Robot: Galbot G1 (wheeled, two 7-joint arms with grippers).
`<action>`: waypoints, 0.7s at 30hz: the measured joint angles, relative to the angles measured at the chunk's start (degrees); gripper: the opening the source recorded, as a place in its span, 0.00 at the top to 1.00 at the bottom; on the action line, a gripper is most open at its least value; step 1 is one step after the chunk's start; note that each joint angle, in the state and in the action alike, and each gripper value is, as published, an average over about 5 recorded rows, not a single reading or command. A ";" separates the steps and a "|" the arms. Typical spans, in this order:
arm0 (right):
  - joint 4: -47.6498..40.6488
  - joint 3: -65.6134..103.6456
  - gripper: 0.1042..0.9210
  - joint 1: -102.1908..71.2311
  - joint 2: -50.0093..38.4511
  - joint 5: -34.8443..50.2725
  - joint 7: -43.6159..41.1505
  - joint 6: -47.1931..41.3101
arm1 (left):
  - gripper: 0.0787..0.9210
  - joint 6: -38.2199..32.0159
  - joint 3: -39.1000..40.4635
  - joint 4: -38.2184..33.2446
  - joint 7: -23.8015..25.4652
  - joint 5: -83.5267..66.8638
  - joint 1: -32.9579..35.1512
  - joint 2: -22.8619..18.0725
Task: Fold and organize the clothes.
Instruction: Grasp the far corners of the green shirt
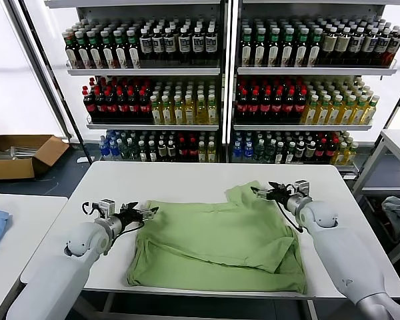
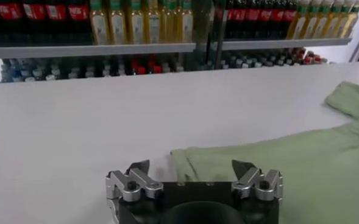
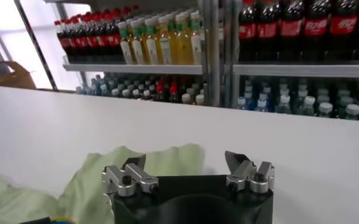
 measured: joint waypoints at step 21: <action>0.29 -2.58 0.87 0.49 1.02 2.88 2.56 -2.41 | 0.79 -1.11 3.00 3.38 1.78 1.29 -1.94 -1.75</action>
